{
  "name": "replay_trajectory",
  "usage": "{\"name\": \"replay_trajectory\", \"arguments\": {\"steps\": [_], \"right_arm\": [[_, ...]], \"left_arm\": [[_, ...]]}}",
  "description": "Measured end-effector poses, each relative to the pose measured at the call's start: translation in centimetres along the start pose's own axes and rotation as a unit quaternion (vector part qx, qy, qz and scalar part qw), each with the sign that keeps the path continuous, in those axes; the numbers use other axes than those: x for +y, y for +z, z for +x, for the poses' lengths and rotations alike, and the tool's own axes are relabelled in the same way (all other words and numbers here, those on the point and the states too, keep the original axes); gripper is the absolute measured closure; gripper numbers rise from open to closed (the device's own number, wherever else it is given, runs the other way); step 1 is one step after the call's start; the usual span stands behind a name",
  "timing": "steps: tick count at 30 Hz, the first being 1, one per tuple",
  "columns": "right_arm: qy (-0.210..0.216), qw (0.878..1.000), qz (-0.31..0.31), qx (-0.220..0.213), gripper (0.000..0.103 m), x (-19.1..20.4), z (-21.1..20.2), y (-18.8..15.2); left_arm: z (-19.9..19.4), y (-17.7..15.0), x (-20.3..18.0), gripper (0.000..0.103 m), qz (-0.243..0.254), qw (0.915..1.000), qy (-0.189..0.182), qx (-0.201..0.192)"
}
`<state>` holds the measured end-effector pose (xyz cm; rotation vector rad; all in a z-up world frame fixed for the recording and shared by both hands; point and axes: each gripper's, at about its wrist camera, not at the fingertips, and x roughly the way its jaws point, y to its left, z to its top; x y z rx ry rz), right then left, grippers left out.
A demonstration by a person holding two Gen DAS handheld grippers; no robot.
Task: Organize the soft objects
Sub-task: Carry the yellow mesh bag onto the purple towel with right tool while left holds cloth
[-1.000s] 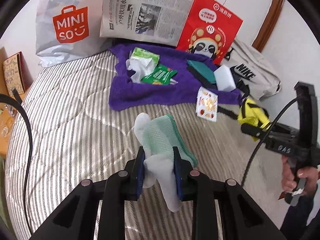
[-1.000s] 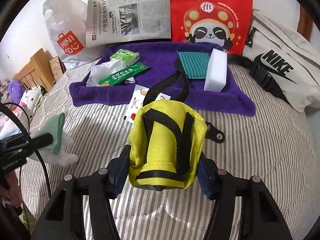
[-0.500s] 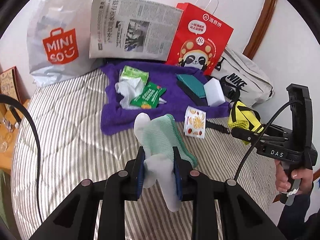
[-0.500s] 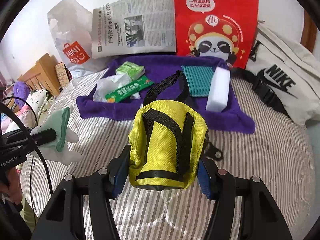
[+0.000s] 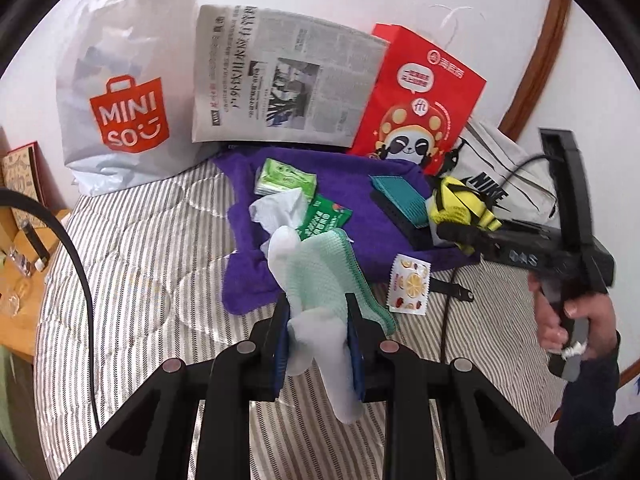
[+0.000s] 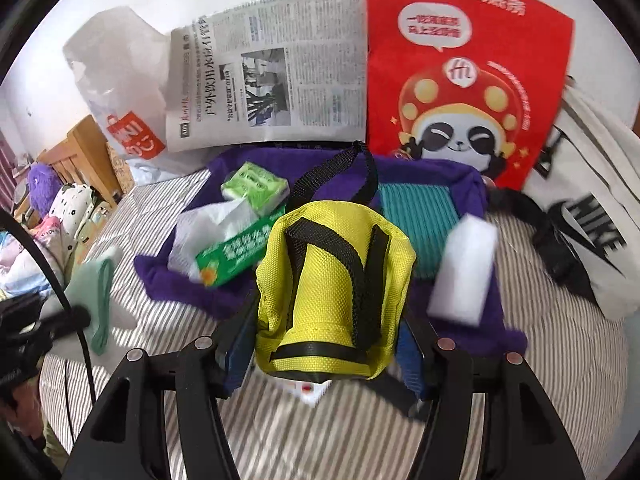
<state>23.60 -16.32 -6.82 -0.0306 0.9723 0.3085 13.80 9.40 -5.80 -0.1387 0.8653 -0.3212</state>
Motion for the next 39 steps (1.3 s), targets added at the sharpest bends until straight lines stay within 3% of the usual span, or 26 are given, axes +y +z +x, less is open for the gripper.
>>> {"name": "replay_trajectory", "arguments": {"steps": [14,23,33,39], "right_arm": [[-0.015,0.999,0.017,0.034,0.042,0.1,10.8,7.3],[-0.047,0.997,0.009,0.057,0.039,0.9,15.8,9.2],[-0.069,0.994,-0.024,0.086,0.020,2.4,17.6,9.5],[-0.054,0.994,-0.012,0.099,0.011,1.7,17.3,9.3]], "left_arm": [[1.3,0.5,4.1,0.079,-0.026,0.9995,0.014,0.007],[1.7,0.3,5.3,0.079,-0.040,0.9991,0.006,0.009],[1.4,-0.1,5.9,0.079,-0.051,0.9987,0.002,0.007],[0.7,-0.8,5.6,0.079,-0.051,0.9987,0.002,0.006]]}}
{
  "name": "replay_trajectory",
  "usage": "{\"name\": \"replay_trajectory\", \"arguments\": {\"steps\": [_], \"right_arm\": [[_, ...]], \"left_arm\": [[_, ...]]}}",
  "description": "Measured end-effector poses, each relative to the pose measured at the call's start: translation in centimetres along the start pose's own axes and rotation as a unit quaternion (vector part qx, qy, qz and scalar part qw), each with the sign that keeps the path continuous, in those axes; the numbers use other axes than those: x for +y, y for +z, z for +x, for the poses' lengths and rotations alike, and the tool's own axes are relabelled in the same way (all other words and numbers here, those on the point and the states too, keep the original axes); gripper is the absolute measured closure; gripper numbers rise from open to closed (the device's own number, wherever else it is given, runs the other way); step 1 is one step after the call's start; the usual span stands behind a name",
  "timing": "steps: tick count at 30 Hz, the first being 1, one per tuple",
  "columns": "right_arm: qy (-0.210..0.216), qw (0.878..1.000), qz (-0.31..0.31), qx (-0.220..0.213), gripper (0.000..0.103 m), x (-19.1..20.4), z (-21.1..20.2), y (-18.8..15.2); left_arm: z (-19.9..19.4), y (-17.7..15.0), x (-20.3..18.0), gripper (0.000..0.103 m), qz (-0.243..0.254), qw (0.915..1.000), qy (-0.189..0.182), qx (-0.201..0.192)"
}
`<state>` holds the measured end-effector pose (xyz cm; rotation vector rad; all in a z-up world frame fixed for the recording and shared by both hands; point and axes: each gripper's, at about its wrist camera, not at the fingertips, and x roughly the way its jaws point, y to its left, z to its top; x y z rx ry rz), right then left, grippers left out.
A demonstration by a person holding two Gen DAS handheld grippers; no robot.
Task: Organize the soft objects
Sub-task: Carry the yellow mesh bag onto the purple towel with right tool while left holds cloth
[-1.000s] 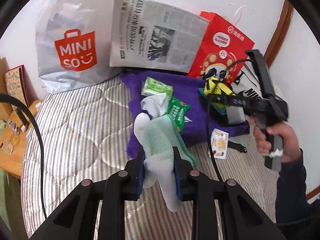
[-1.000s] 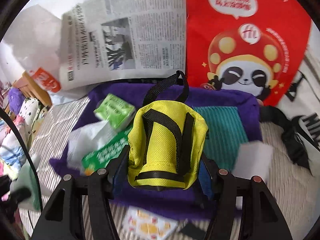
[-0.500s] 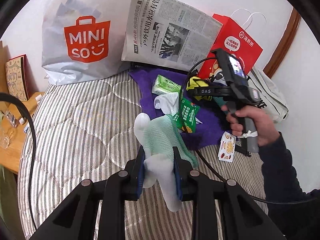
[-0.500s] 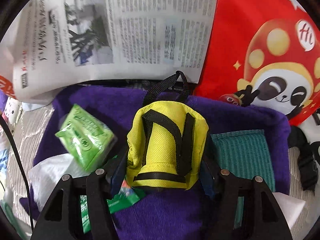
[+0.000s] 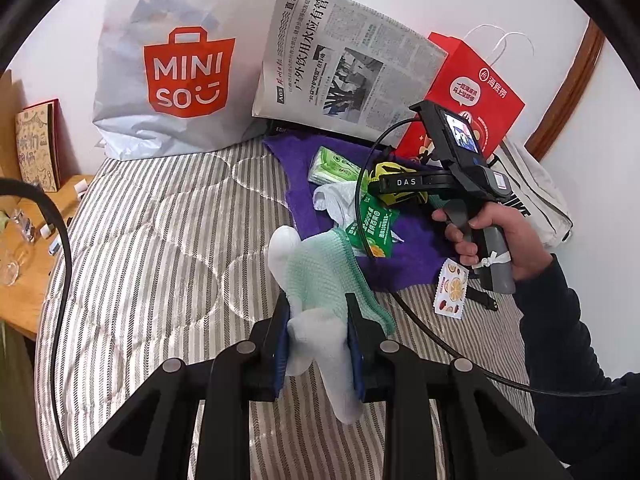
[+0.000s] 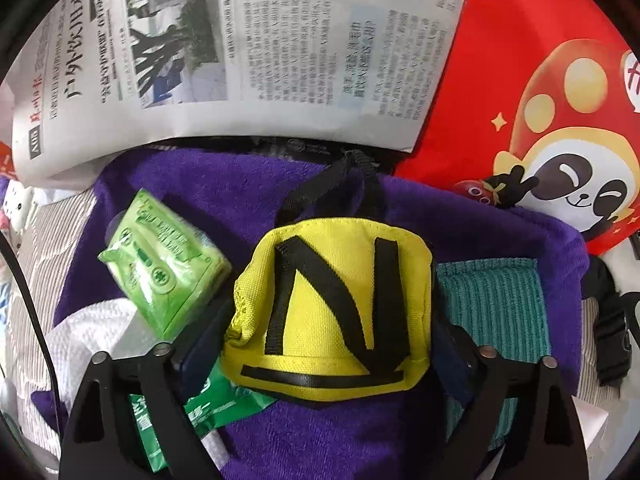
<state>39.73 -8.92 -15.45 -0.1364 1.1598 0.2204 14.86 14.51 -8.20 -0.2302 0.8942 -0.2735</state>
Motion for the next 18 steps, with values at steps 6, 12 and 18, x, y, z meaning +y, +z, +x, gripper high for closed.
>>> {"name": "replay_trajectory", "arguments": {"steps": [6,12,18], "right_arm": [[0.004,1.000,0.012,-0.015,0.005,-0.2,-1.1,-0.1],[0.012,0.999,0.036,-0.031,0.003,-1.8,-2.5,0.0],[0.018,0.998,0.041,-0.048,0.002,-2.7,-4.7,-0.3]], "left_arm": [[-0.5,-0.4,-0.7,0.079,0.005,1.0000,-0.001,-0.001],[-0.8,-0.8,-1.2,0.079,0.005,1.0000,-0.006,0.001],[-1.0,-0.6,-1.6,0.079,0.007,1.0000,-0.005,0.001]]}}
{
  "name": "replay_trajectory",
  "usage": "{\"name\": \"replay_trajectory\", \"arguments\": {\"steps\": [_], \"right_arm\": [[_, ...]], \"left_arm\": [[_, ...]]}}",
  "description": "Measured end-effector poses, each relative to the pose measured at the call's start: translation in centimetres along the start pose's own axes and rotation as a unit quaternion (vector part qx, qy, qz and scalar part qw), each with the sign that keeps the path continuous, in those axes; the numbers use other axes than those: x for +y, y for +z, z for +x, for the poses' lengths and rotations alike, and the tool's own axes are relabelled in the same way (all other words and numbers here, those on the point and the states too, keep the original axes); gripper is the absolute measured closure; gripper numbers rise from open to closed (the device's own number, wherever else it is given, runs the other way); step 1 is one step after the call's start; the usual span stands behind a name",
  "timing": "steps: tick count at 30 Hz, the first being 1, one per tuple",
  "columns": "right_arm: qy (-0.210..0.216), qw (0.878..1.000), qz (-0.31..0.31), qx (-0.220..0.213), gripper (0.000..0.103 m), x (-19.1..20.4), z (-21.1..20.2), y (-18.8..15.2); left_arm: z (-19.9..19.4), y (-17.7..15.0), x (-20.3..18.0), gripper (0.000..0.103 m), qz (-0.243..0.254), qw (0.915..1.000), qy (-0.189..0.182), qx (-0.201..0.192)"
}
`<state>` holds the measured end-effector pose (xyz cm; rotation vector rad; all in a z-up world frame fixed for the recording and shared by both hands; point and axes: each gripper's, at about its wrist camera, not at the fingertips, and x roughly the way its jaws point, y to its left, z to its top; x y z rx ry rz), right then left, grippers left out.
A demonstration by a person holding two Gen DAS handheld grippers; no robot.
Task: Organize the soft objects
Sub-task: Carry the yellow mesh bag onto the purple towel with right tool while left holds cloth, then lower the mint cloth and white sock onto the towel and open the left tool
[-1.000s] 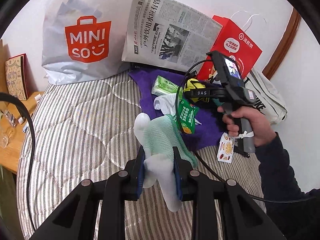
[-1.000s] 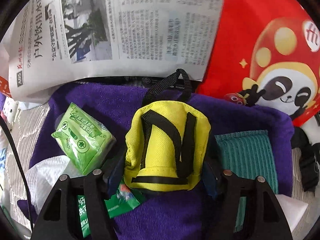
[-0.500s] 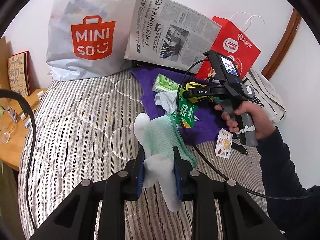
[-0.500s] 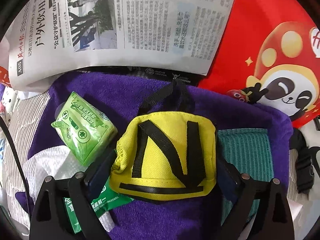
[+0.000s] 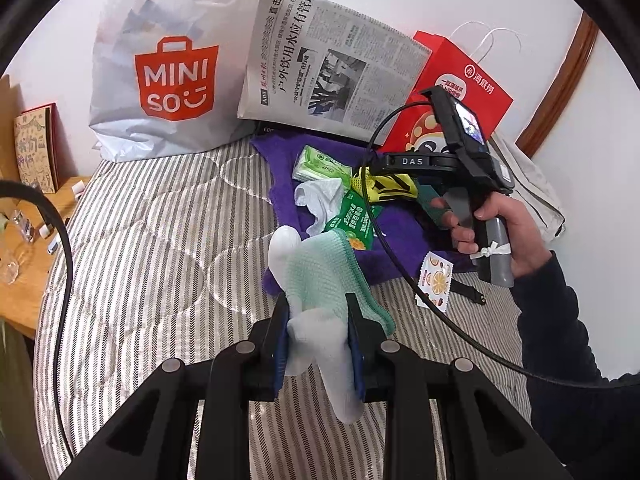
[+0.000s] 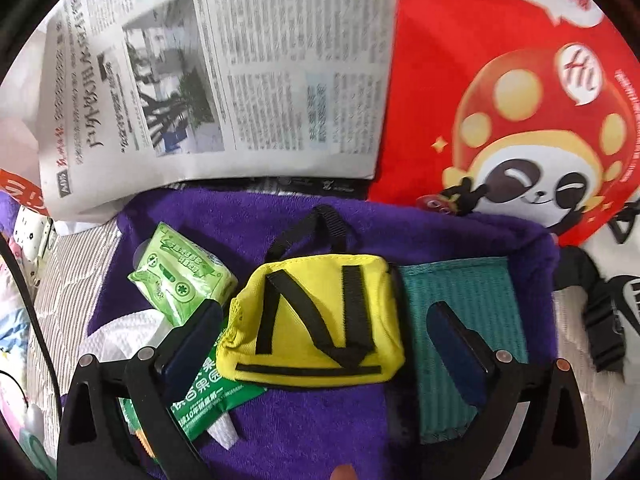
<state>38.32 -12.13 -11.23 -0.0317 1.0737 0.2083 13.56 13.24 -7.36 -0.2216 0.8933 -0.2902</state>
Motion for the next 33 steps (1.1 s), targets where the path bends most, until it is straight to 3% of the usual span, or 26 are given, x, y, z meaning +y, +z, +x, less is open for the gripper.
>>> {"name": "replay_trajectory", "arguments": {"steps": [12,18,26,33], "right_arm": [[-0.001,0.999,0.005,-0.045,0.002,-4.2,-11.0,-6.3],[-0.031,0.997,0.010,-0.068,0.002,-7.1,-14.3,-10.0],[-0.032,0.996,0.046,-0.073,0.002,-10.4,-14.1,-12.9],[-0.023,0.994,0.066,-0.088,0.002,-12.2,-13.8,-14.0]], "left_arm": [[1.4,2.0,-3.5,0.079,0.034,0.9994,0.010,0.006],[3.7,4.2,-5.9,0.079,0.054,0.9985,-0.010,0.003],[9.3,7.1,-9.5,0.079,0.102,0.9945,0.003,0.027],[14.1,9.7,-10.9,0.079,0.110,0.9932,-0.010,0.038]]}}
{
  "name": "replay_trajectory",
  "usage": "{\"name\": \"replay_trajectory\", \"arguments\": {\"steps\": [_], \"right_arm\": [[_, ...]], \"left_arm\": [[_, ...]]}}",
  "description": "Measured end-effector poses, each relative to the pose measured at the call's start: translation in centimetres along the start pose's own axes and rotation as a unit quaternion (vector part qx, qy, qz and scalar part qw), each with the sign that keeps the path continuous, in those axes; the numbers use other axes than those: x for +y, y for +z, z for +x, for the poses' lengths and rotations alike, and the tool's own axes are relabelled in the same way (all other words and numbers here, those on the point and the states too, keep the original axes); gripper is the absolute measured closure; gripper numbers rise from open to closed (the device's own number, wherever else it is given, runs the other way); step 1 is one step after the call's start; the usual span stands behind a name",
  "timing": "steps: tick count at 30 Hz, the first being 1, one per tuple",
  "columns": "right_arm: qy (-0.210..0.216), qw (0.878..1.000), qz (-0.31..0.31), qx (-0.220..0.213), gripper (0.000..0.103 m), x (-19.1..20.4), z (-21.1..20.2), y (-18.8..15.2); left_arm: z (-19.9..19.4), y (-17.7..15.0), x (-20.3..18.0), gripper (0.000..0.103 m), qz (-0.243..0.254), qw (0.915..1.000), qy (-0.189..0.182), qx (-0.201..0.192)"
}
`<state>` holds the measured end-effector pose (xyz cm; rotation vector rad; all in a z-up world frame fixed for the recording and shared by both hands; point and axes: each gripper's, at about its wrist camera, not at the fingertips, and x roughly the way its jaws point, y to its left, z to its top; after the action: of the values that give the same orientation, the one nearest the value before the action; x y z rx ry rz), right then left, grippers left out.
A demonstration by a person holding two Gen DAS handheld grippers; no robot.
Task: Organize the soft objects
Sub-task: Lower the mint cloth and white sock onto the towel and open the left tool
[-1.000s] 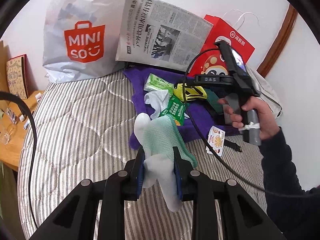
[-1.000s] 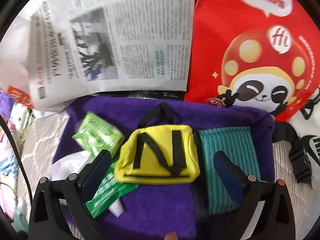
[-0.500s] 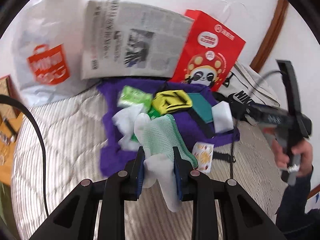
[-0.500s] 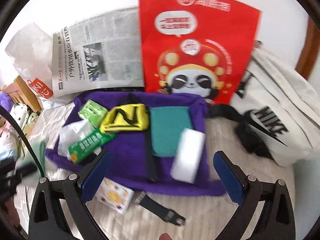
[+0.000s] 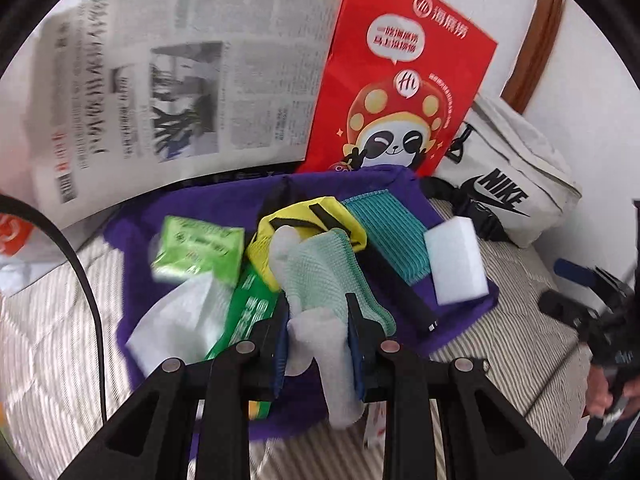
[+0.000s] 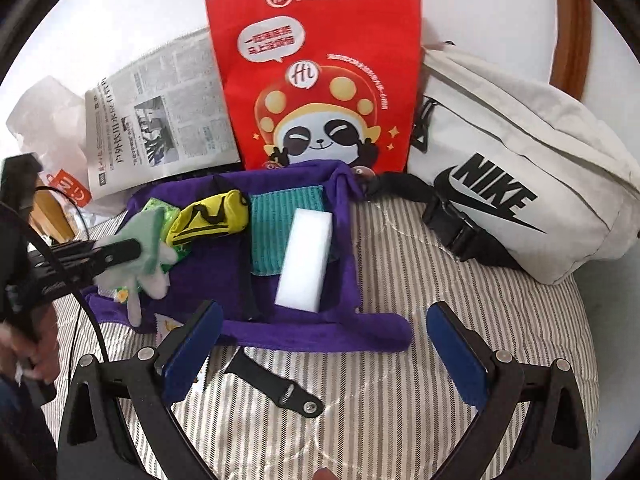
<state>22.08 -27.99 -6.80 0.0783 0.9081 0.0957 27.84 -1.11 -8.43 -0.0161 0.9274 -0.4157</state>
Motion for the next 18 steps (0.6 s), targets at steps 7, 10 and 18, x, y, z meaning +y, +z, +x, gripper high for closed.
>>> {"name": "replay_trajectory", "arguments": {"steps": [7,10,18], "right_arm": [[0.008,1.000,0.006,0.004,0.002,-0.7,0.8,-0.4],[0.007,1.000,0.000,0.006,0.002,-0.6,1.0,-0.5],[0.015,1.000,-0.009,0.011,0.002,0.2,1.4,-1.0]], "left_arm": [[3.1,0.1,0.0,0.079,0.013,0.9998,0.013,0.012],[3.9,-1.0,-0.4,0.079,0.042,0.9981,0.039,0.022],[5.3,-2.5,-0.3,0.075,0.069,0.9950,0.065,0.033]]}}
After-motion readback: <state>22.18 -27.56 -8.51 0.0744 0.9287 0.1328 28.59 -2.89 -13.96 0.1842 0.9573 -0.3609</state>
